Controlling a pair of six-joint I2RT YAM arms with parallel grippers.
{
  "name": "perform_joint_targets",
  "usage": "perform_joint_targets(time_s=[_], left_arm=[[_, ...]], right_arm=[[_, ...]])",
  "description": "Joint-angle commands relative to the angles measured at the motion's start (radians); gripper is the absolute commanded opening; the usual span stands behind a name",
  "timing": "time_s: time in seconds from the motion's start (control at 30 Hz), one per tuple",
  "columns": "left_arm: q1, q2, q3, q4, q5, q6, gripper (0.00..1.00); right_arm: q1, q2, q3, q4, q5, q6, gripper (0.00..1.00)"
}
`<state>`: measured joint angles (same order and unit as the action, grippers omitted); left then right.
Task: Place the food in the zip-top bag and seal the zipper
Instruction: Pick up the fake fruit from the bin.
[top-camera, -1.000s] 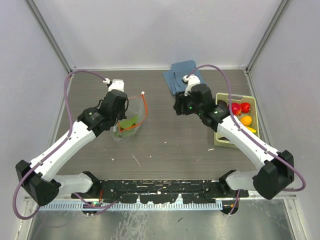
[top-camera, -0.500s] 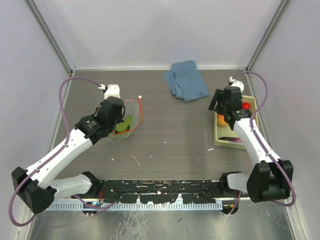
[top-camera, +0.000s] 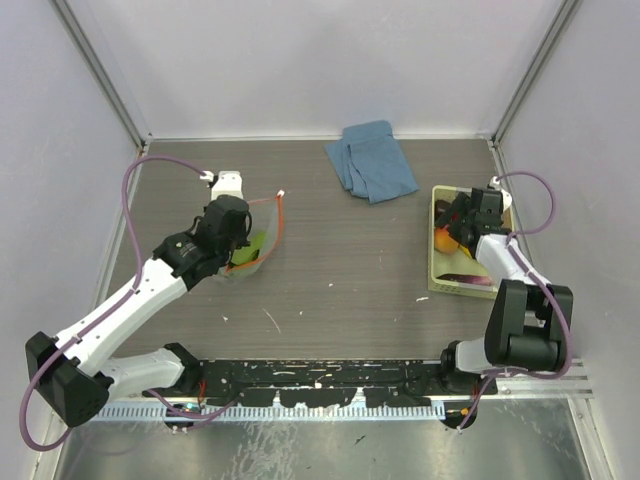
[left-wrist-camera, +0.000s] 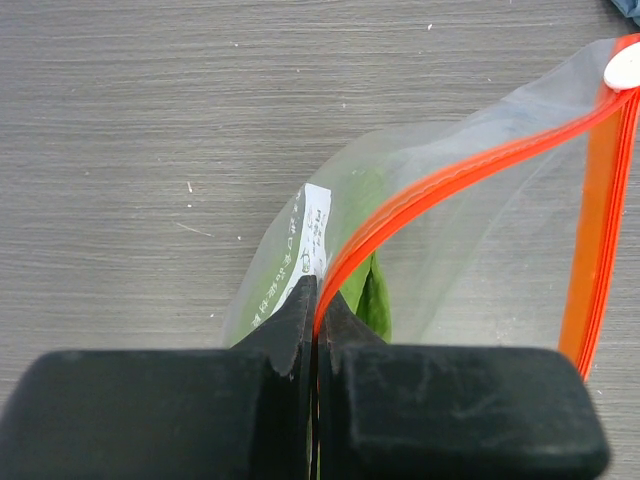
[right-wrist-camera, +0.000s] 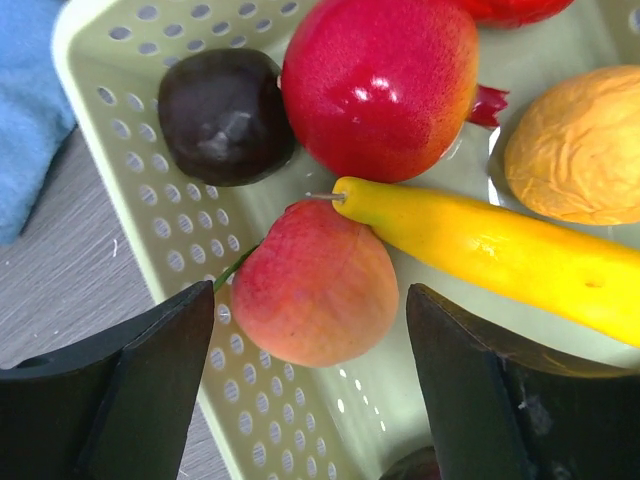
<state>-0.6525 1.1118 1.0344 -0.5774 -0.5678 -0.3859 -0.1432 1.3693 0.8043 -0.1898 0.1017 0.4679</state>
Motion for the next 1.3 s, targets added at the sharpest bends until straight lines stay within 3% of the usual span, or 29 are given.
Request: perform_joint_targets(time_s=[0.0,0.17,0.5,0.93,1.27], left_arm=[[0.004,0.000,0.004,0.054,0.005,-0.006,0.00],[0.004,0.001,-0.001,0.061,0.023,0.000,0.00],[0.004,-0.011,-0.009,0.075,0.048,0.007,0.00],[0.004,-0.010,-0.007,0.077,0.071,0.010,0.00],[0.004,-0.034,-0.010,0.085,0.118,0.007,0.00]], right_arm=[[-0.013,0.056,-0.007,0.109,-0.087,0.049,0.84],[-0.023,0.113,-0.023,0.149,-0.160,0.061,0.90],[-0.046,0.177,-0.064,0.207,-0.191,0.079,0.92],[-0.044,-0.024,-0.117,0.172,-0.135,0.054,0.65],[-0.020,-0.254,-0.145,0.118,-0.111,0.026,0.58]])
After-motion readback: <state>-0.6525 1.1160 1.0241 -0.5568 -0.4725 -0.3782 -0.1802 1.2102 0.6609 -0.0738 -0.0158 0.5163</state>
